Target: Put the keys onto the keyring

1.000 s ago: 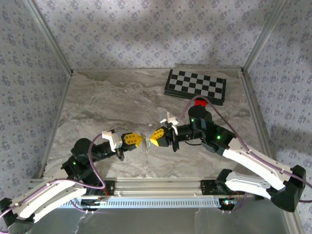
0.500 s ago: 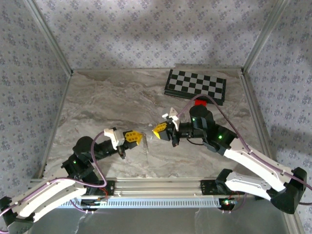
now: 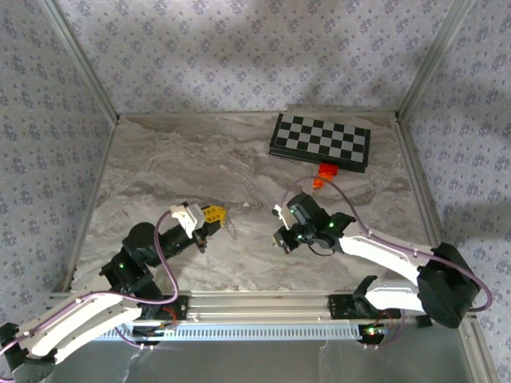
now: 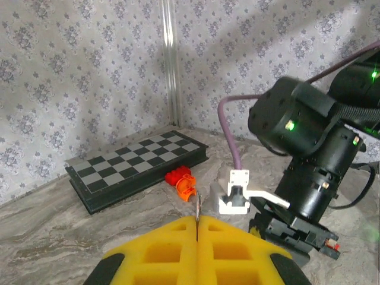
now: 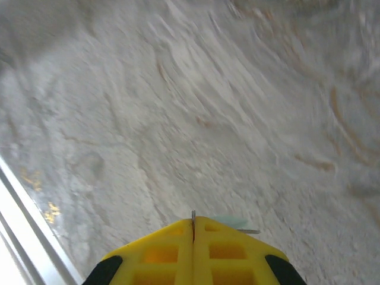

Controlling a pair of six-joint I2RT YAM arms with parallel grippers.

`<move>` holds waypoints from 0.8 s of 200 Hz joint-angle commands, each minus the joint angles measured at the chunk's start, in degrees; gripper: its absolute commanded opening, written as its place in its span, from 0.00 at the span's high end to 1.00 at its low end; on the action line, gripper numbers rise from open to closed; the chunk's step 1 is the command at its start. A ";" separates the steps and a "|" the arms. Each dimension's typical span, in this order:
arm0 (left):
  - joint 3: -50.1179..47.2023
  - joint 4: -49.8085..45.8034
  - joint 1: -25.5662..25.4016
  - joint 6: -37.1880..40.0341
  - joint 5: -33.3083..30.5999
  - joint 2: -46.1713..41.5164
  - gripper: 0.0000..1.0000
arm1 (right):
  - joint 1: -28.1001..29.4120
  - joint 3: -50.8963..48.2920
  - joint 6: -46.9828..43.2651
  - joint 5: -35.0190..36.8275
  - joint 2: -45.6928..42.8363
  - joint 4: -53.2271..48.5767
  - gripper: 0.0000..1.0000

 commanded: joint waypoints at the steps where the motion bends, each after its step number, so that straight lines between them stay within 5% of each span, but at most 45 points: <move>1: -1.13 2.34 0.50 1.05 -0.81 0.12 1.00 | -0.75 -1.71 3.69 1.83 2.75 1.86 1.00; 116: -1.04 2.17 0.50 -0.40 0.77 -0.12 1.00 | -0.19 -5.70 6.98 2.36 6.70 1.13 1.00; 160: -0.33 0.63 0.45 -0.19 0.03 0.87 1.00 | 0.83 -3.50 6.82 1.76 5.32 -2.50 0.77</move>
